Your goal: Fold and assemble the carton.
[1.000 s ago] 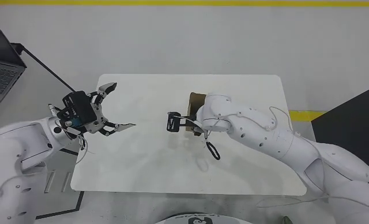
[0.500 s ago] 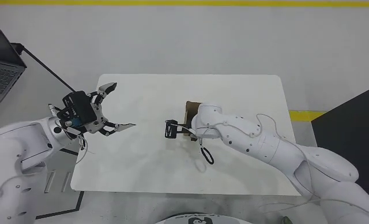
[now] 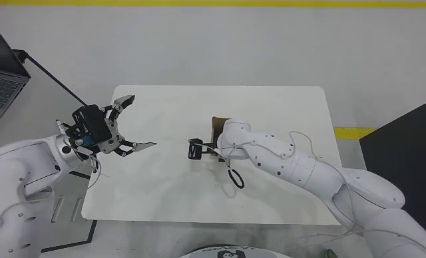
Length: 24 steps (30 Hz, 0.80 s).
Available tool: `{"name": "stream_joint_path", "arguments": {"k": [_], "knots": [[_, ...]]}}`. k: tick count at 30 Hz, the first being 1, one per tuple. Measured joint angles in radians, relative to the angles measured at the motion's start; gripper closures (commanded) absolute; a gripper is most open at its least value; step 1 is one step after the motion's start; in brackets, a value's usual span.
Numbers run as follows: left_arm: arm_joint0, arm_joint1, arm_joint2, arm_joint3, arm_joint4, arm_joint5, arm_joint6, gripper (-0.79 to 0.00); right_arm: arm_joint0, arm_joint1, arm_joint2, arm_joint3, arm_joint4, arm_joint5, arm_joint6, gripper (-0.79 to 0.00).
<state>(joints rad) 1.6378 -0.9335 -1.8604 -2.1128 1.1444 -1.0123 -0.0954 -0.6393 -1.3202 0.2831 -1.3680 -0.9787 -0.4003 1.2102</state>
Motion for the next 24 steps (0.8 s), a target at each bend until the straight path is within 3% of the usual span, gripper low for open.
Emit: {"name": "stream_joint_path", "arguments": {"k": [9,11,16,24], "knots": [[0.0,0.0,0.0,0.0,0.0,0.0,0.0,-0.785,-0.019,-0.013,0.006,0.018,-0.029,-0.004,0.002,-0.006],[0.0,0.0,0.0,0.0,0.0,0.0,0.0,-0.785,-0.022,-0.014,0.009,0.019,-0.033,-0.004,0.006,-0.145],[0.0,0.0,0.0,0.0,0.0,0.0,0.0,-0.785,-0.033,-0.015,0.021,0.021,-0.043,-0.008,0.008,-0.32],[0.0,0.0,0.0,0.0,0.0,0.0,0.0,-0.785,-0.068,0.007,0.071,-0.075,-0.074,0.026,0.034,-0.434]]}}
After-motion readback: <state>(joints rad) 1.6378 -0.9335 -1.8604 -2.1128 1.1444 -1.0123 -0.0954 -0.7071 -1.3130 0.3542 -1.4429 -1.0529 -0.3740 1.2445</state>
